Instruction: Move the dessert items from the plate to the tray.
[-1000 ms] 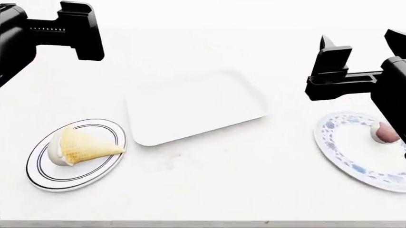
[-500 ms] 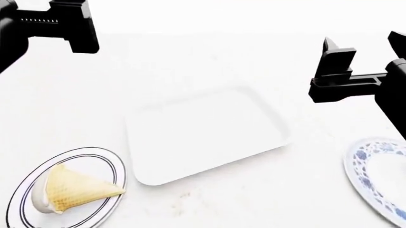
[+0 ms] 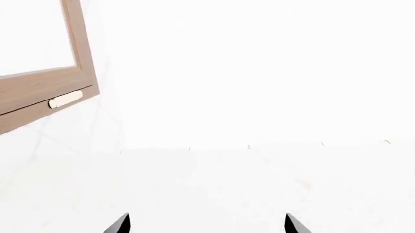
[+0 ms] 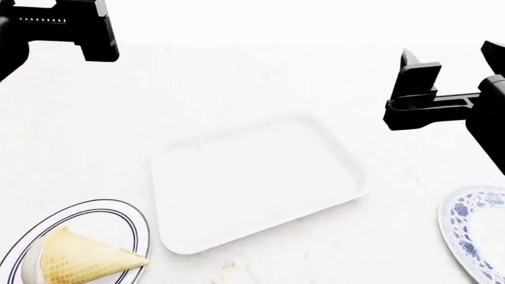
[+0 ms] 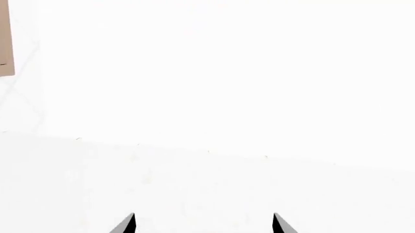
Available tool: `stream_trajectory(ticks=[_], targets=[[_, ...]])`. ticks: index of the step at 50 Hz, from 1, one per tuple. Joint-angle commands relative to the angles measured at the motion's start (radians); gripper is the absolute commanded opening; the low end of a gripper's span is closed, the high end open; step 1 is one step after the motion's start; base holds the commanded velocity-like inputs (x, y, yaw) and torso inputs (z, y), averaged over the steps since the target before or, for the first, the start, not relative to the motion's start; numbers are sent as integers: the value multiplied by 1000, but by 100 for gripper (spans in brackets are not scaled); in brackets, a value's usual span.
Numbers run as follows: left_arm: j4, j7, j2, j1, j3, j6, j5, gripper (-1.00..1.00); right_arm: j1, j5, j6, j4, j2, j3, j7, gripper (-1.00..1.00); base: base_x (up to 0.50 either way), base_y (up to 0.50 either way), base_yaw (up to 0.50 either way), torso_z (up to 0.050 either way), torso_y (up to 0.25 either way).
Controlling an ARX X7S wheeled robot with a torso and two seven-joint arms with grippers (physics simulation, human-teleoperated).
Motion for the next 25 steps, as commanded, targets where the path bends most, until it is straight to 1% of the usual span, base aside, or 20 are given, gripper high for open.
stream_trajectory(ticks=[1, 6, 9, 15, 18, 21, 25], targets=[[5, 5, -14, -3, 9, 12, -2, 100, 11, 28, -14, 11, 17, -23, 8, 100, 35, 0, 0, 0, 0], [9, 19, -18, 9, 6, 16, 10, 100, 52, 113, -25, 103, 62, -93, 53, 100, 0, 0, 0, 0, 0], [10, 28, -19, 15, 5, 19, 18, 100, 110, 176, -13, 188, 103, -165, 87, 100, 0, 0, 0, 0, 0], [4, 48, -29, 0, 7, 11, 23, 100, 274, 280, 24, 347, 179, -268, 123, 100, 0, 0, 0, 0, 0], [-11, 66, -32, -37, 17, -10, 21, 100, 368, 326, 60, 437, 207, -334, 141, 100, 0, 0, 0, 0, 0], [-20, 71, -38, -58, 24, -19, 18, 100, 431, 355, 94, 501, 225, -386, 148, 100, 0, 0, 0, 0, 0], [-19, 77, -55, -50, 20, -19, 24, 100, 481, 391, 136, 581, 255, -454, 152, 100, 0, 0, 0, 0, 0]])
